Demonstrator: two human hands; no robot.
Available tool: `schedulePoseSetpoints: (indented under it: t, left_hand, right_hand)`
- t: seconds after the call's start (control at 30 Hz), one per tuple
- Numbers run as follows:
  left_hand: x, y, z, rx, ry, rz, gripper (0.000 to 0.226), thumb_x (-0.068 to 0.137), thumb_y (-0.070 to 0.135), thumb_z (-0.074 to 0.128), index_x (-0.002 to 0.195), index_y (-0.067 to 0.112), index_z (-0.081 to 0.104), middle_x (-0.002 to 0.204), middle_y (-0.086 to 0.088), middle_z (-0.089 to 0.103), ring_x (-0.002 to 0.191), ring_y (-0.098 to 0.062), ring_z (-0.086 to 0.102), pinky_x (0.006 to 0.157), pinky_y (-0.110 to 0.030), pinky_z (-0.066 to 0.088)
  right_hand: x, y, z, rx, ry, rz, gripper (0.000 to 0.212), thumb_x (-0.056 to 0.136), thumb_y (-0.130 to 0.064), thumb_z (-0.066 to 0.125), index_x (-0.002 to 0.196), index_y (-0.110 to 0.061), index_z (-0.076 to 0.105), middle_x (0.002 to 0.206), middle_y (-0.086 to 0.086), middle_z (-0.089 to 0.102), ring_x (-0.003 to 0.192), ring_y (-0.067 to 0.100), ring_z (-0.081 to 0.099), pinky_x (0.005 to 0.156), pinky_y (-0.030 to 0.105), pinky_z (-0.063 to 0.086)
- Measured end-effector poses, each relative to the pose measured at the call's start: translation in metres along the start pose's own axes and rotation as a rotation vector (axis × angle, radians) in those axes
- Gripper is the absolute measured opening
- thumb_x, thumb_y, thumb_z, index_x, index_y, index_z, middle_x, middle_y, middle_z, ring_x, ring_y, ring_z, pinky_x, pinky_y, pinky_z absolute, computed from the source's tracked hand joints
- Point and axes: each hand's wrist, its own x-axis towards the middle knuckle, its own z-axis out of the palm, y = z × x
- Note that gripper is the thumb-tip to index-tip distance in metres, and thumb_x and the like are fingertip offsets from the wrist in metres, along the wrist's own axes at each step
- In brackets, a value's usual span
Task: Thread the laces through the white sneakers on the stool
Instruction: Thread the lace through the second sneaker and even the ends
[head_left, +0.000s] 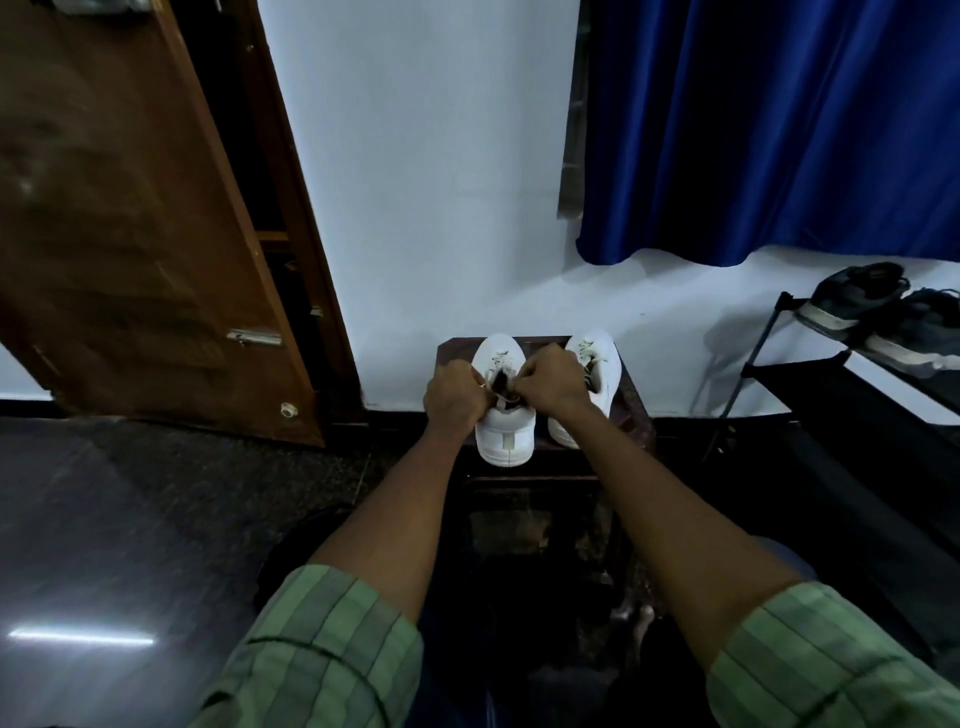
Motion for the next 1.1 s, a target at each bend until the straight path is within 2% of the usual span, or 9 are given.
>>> schedulePoseSetpoints:
  t: [0.1,0.17,0.3,0.43,0.57,0.67,0.8,0.93,1.1]
  left_hand:
    - [0.001,0.0,0.002,0.058,0.017,0.005,0.028,0.087,0.024,0.071,0.114,0.019,0.072,0.123,-0.013,0.068,0.116,-0.039,0.066,0.091,-0.041,0.054]
    - [0.003,0.001,0.001,0.081,-0.004,0.009,0.028,0.087,0.023,0.071,0.114,0.017,0.073,0.122,-0.013,0.069,0.117,-0.038,0.066,0.09,-0.04,0.054]
    - [0.012,0.004,-0.005,-0.03,-0.165,-0.002,0.021,0.089,0.031,0.07,0.088,0.011,0.078,0.094,-0.01,0.074,0.093,-0.032,0.069,0.071,-0.029,0.047]
    - [0.017,0.003,-0.011,-0.183,-0.246,-0.056,0.031,0.086,0.032,0.066,0.062,0.012,0.065,0.062,-0.004,0.066,0.066,-0.026,0.061,0.057,-0.031,0.041]
    - [0.02,-0.006,-0.008,-0.118,-0.103,0.043,0.014,0.079,0.031,0.074,0.086,0.021,0.081,0.084,0.001,0.078,0.081,-0.019,0.072,0.071,-0.029,0.055]
    - [0.015,-0.008,-0.005,-0.146,0.016,0.061,0.014,0.076,0.023,0.08,0.087,0.031,0.083,0.085,0.011,0.078,0.081,-0.012,0.073,0.076,-0.025,0.058]
    - [0.012,-0.005,-0.005,-0.121,0.054,0.122,0.012,0.078,0.024,0.082,0.086,0.032,0.084,0.086,0.013,0.079,0.08,-0.01,0.073,0.077,-0.026,0.06]
    - [0.01,-0.004,-0.013,0.004,-0.048,0.174,0.032,0.074,0.021,0.073,0.098,0.039,0.083,0.092,0.014,0.079,0.085,-0.013,0.073,0.08,-0.033,0.062]
    - [0.006,0.0,-0.014,-0.009,-0.014,0.158,0.023,0.074,0.029,0.078,0.092,0.041,0.083,0.091,0.014,0.079,0.088,-0.015,0.073,0.08,-0.032,0.061]
  right_hand:
    - [-0.001,0.0,0.007,0.02,0.043,0.016,0.03,0.073,-0.033,0.082,0.071,-0.005,0.072,0.074,0.012,0.074,0.076,0.028,0.071,0.062,0.034,0.05]
    - [0.001,-0.005,0.011,-0.029,0.025,0.033,0.035,0.073,-0.034,0.083,0.088,-0.006,0.067,0.093,0.015,0.074,0.092,0.032,0.071,0.067,0.031,0.044]
    - [0.012,-0.007,0.017,-0.113,-0.046,0.046,0.05,0.081,-0.023,0.077,0.121,0.002,0.06,0.121,0.022,0.067,0.117,0.04,0.064,0.087,0.039,0.053]
    - [0.013,-0.013,0.019,-0.174,-0.01,0.016,0.029,0.09,-0.009,0.067,0.117,0.003,0.064,0.123,0.024,0.067,0.117,0.041,0.066,0.082,0.042,0.054]
    - [0.006,-0.013,0.02,-0.083,0.076,-0.001,0.019,0.081,-0.016,0.073,0.092,-0.001,0.07,0.097,0.022,0.071,0.098,0.04,0.069,0.07,0.035,0.048]
    - [-0.005,-0.004,0.022,-0.055,0.086,-0.027,0.007,0.074,-0.006,0.068,0.067,-0.009,0.068,0.068,0.016,0.063,0.077,0.037,0.067,0.062,0.031,0.04]
    - [-0.013,0.007,0.024,-0.098,0.109,-0.16,0.018,0.075,-0.004,0.066,0.079,-0.017,0.077,0.076,0.012,0.071,0.077,0.037,0.067,0.064,0.035,0.05]
    - [-0.012,0.005,0.023,0.0,0.068,-0.2,0.025,0.079,-0.004,0.064,0.093,-0.025,0.061,0.087,0.008,0.074,0.085,0.036,0.067,0.065,0.037,0.049]
    - [-0.002,-0.005,0.027,0.036,0.033,-0.091,0.018,0.079,-0.009,0.065,0.081,-0.024,0.057,0.093,0.008,0.071,0.094,0.033,0.065,0.07,0.034,0.047]
